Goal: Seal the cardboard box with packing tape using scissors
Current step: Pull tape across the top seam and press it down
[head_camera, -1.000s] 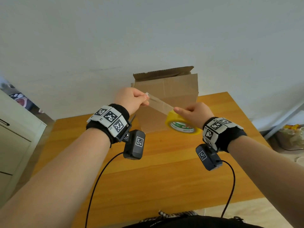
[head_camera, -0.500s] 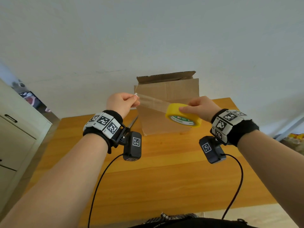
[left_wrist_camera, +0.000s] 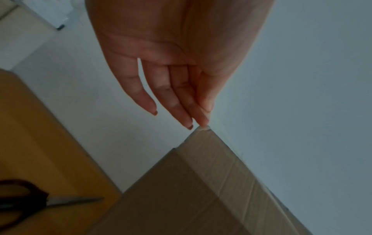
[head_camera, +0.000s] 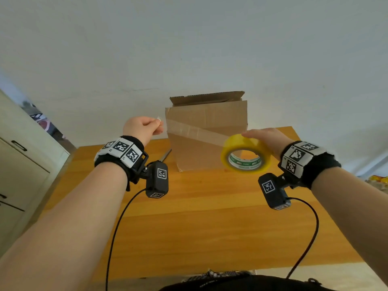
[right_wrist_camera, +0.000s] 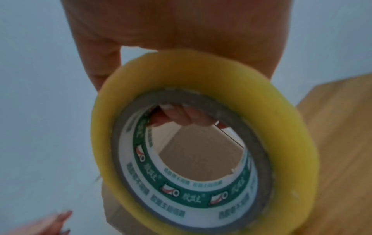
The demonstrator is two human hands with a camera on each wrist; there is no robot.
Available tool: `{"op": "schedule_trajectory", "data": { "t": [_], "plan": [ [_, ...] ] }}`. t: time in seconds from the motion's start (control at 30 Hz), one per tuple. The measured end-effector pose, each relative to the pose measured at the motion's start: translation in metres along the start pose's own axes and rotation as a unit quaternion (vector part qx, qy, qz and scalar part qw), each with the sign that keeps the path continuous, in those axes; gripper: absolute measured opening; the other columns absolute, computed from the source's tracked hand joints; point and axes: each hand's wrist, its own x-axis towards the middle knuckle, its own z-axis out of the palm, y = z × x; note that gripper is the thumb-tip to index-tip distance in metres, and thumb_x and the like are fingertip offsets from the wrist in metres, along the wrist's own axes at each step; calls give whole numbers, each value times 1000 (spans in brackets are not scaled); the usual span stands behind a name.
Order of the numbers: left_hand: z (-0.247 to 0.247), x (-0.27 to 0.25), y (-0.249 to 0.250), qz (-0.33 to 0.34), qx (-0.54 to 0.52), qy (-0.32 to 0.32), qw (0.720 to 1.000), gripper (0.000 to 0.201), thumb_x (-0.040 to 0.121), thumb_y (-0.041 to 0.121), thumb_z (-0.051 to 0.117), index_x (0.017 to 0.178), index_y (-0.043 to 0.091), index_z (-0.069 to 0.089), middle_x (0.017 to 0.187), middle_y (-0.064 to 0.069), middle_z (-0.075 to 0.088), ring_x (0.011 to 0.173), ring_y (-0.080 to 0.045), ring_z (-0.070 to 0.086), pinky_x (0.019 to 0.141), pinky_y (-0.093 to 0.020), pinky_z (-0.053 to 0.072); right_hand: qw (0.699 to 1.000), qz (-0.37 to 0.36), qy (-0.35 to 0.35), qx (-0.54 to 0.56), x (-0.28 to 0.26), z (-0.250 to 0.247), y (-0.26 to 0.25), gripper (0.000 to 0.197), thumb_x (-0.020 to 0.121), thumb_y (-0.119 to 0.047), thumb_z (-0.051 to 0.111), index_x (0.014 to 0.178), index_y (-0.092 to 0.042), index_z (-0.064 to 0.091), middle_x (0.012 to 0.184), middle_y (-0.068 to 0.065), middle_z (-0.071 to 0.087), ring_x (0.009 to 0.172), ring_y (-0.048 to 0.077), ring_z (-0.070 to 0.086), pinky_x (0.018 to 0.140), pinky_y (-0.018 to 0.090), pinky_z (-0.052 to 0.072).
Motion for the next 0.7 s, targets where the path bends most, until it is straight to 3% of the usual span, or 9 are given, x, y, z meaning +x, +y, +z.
{"op": "schedule_trajectory", "data": {
  "t": [0.1,0.2,0.3,0.4,0.5,0.6,0.7],
  "plan": [
    [6,-2,-1,-10,0,7,1000,22,95,27,50,100,17,68,92,4,69,80,-4,64,84,-26,49,996,29,-20,83,-2,-3,5,49,79,-31,68,119,-6,54,118,14,54,105,31,53,97,44,43],
    [9,-5,-2,-13,8,11,1000,22,95,27,50,99,16,69,91,3,69,82,-8,65,81,-24,47,999,-15,-45,3,-4,-7,9,29,82,-32,66,101,-12,59,97,6,58,96,25,54,84,34,43],
    [16,-8,-3,-15,14,19,1000,22,95,28,51,96,19,70,89,4,69,86,-10,65,84,-25,47,994,-56,-27,-93,-2,-12,11,38,83,-45,61,95,-9,63,85,4,61,79,18,57,63,23,41],
    [21,-10,-6,-32,8,40,999,22,94,30,51,94,21,70,89,5,69,89,-10,66,91,-30,49,984,-80,14,-157,3,-15,13,44,82,-51,59,85,-7,63,79,7,60,76,22,58,65,28,43],
    [18,-10,-7,-44,-7,48,998,23,95,30,50,98,20,70,92,3,70,91,-11,66,94,-32,48,970,-71,60,-225,3,-20,15,52,79,-58,58,58,-13,42,56,2,39,55,18,42,51,25,32],
    [17,-12,-4,-36,-4,38,999,24,95,29,49,101,16,68,95,1,70,89,-11,66,90,-29,49,964,-64,68,-250,1,-24,13,58,77,-64,54,55,-16,31,53,0,26,50,17,32,49,25,26],
    [15,-13,-2,-41,-11,24,999,19,95,28,49,97,20,67,96,2,69,91,-11,65,83,-28,50,967,-57,54,-243,1,-25,13,57,81,-63,50,58,-11,41,55,3,35,52,18,39,49,25,28]
  ]
}}
